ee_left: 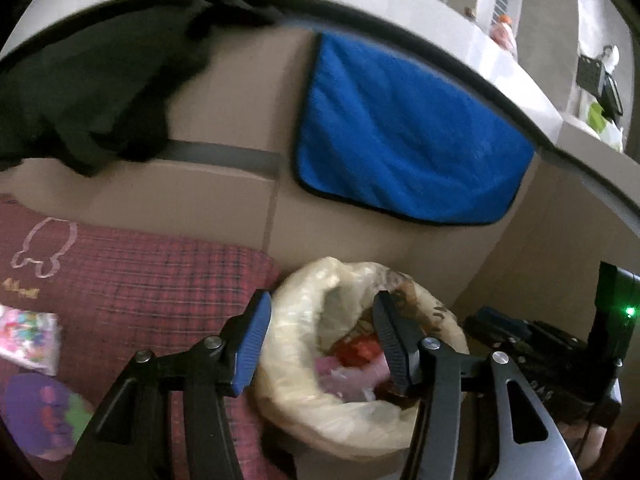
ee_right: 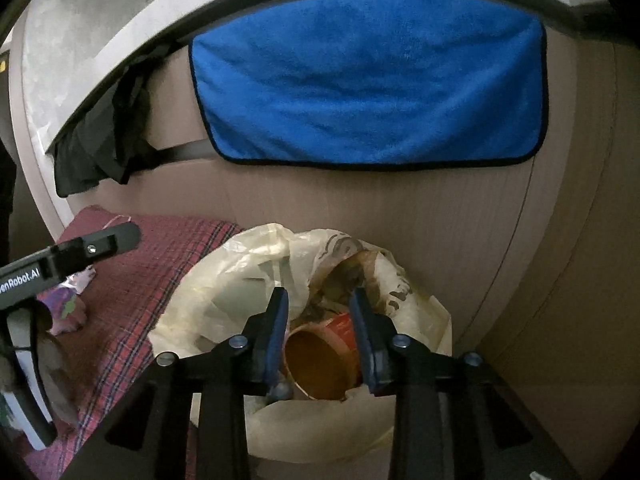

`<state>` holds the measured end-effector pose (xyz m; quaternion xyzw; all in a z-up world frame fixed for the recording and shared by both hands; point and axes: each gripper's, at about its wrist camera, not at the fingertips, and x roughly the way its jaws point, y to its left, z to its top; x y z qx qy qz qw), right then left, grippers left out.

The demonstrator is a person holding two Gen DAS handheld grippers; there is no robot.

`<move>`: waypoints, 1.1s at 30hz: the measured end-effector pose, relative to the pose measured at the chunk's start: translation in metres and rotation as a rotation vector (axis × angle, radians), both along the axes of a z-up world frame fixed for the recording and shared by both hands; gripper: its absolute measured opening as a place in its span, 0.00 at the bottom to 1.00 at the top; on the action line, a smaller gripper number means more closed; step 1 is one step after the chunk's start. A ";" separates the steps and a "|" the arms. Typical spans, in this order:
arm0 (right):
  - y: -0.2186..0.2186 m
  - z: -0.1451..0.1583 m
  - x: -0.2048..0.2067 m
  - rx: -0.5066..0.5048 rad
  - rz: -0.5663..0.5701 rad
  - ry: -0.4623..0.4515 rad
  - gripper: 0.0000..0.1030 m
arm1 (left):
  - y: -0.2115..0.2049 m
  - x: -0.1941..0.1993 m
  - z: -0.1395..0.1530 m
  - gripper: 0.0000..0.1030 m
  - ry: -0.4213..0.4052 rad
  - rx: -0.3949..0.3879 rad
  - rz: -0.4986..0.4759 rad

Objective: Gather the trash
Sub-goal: 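Move both open tools back over the bed toward the tissue pack and sponge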

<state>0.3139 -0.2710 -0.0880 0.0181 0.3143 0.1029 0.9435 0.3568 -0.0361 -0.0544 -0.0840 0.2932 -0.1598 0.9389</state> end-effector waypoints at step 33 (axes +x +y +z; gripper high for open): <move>0.289 -0.016 -0.008 0.021 0.629 0.109 0.33 | 0.294 -0.102 -0.029 0.53 0.049 -0.001 0.389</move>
